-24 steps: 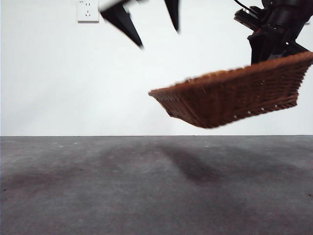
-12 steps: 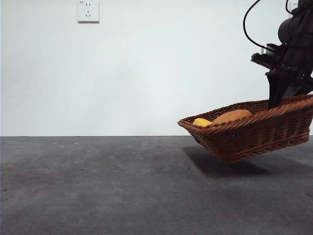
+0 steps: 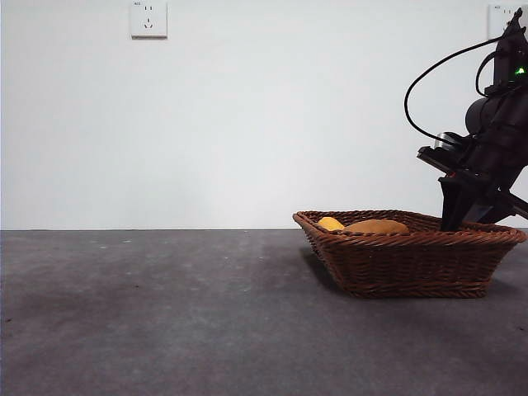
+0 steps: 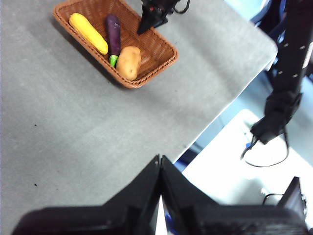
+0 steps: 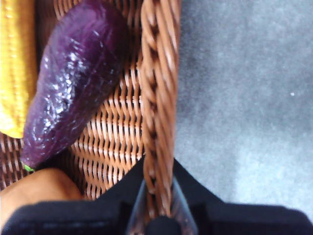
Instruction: Help me put the vegetables on the table into the basket
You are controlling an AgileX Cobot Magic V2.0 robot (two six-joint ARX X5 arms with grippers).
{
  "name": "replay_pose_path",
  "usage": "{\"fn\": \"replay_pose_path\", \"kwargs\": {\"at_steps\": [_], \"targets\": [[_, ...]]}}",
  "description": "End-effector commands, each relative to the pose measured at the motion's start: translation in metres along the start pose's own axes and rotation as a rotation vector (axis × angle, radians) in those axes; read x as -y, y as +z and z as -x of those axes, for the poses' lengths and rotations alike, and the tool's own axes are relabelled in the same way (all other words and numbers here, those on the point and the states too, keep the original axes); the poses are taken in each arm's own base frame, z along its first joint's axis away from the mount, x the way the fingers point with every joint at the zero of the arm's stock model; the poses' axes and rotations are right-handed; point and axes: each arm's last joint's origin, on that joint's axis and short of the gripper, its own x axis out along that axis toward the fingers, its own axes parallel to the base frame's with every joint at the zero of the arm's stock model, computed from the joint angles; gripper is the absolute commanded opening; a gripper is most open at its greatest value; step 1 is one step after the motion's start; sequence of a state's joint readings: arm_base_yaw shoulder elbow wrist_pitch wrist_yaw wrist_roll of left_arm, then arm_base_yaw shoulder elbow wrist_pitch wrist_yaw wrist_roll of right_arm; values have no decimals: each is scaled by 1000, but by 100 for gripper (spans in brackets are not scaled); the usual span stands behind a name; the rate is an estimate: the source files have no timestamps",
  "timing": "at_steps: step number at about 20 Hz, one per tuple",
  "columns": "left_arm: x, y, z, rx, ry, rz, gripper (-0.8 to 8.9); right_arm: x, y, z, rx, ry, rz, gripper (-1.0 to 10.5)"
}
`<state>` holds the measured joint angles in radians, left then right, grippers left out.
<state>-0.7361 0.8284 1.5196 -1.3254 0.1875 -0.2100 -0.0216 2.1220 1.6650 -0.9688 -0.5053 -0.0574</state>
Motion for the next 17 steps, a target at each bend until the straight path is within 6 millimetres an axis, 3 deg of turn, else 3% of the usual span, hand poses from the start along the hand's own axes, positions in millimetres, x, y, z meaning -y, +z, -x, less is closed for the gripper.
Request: {"fn": "replay_pose_path", "kwargs": {"at_steps": [1, 2, 4, 5, 8, 10, 15, 17], "targets": [[1, -11, 17, 55, -18, 18, -9, 8, -2, -20, -52, -4, -26, 3], [1, -15, 23, 76, -23, 15, -9, 8, -2, -19, -52, -5, -33, 47], [2, -23, 33, 111, -31, 10, -9, 4, -3, -12, -43, -33, -45, 369], [2, -25, 37, 124, -34, 7, -9, 1, -3, -5, -30, -47, -38, 437], [2, -27, 39, 132, -35, 5, -8, -18, -6, 31, 58, -87, -7, 442], [2, -27, 39, 132, -34, -8, -9, -37, -14, 68, 139, -150, 17, 442], [1, -27, 39, 141, 7, -19, -8, -91, -66, 161, 316, -180, 96, 434], [0, -26, 39, 149, 40, -20, -8, -107, -90, 189, 389, -192, 125, 312]]}}
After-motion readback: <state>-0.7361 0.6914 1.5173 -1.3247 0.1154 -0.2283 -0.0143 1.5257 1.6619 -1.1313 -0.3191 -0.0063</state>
